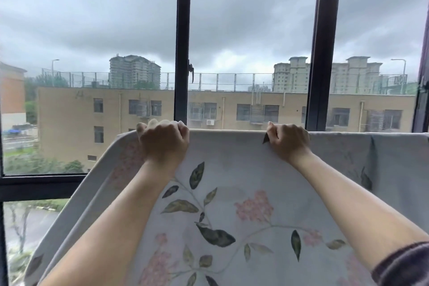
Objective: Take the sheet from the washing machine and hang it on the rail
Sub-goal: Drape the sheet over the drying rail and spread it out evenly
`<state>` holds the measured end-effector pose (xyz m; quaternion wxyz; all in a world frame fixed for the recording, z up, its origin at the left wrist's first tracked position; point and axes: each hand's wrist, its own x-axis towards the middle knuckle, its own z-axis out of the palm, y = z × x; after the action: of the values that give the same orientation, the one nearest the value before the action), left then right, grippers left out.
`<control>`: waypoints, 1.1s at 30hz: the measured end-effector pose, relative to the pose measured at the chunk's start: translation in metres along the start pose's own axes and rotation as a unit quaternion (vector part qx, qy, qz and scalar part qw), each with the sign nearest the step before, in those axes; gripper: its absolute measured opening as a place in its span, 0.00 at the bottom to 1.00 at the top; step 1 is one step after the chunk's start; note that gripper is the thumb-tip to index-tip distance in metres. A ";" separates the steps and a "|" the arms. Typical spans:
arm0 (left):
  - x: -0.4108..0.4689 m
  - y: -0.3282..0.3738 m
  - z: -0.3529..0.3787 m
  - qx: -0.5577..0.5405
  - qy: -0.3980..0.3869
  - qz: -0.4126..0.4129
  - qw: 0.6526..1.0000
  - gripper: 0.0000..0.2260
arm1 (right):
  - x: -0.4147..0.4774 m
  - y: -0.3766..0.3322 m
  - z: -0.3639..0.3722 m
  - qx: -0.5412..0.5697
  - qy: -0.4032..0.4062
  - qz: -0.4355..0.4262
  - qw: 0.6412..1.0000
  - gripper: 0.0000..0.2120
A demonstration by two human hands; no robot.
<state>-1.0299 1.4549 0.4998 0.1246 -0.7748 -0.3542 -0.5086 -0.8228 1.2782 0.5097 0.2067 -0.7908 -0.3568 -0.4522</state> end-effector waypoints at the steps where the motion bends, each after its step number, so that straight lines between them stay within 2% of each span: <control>1: -0.001 0.006 0.000 0.017 -0.006 0.010 1.000 0.23 | 0.000 -0.001 0.001 0.001 0.002 0.004 1.000 0.30; 5: 0.001 0.049 0.008 0.025 -0.029 0.069 0.997 0.23 | 0.002 -0.014 0.006 -0.006 0.025 0.003 1.000 0.31; 10: 0.003 0.090 0.022 -0.030 -0.043 0.109 0.993 0.25 | 0.000 -0.014 0.011 0.013 0.061 0.005 0.998 0.33; 14: -0.003 0.089 0.023 -0.053 0.004 0.099 0.994 0.24 | -0.002 0.002 0.016 0.025 0.106 -0.015 0.994 0.25; 17: -0.001 0.087 0.021 -0.059 -0.026 0.125 0.990 0.22 | -0.001 0.020 0.014 0.026 0.100 -0.004 0.995 0.24; 19: 0.000 0.080 0.024 -0.063 -0.006 0.120 0.991 0.21 | -0.002 0.039 0.014 0.018 0.093 0.022 0.995 0.24; 23: -0.002 0.075 0.022 -0.071 0.028 0.108 0.991 0.22 | -0.003 0.068 0.014 -0.009 0.089 0.042 0.995 0.32; 26: -0.004 0.079 0.021 -0.074 0.017 0.102 0.992 0.20 | -0.004 0.084 0.010 -0.005 0.079 0.045 0.996 0.29; 28: -0.006 0.084 0.020 -0.071 0.037 0.093 0.992 0.20 | -0.006 0.099 0.004 0.002 0.078 0.040 0.996 0.25; 33: -0.015 0.097 0.019 -0.052 0.074 0.040 0.995 0.22 | -0.008 0.152 -0.003 -0.004 0.070 0.039 0.997 0.30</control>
<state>-0.9545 1.3893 0.4942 0.1302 -0.7544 -0.2857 -0.5765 -0.7129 1.1731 0.5036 0.2457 -0.7714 -0.3084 -0.4994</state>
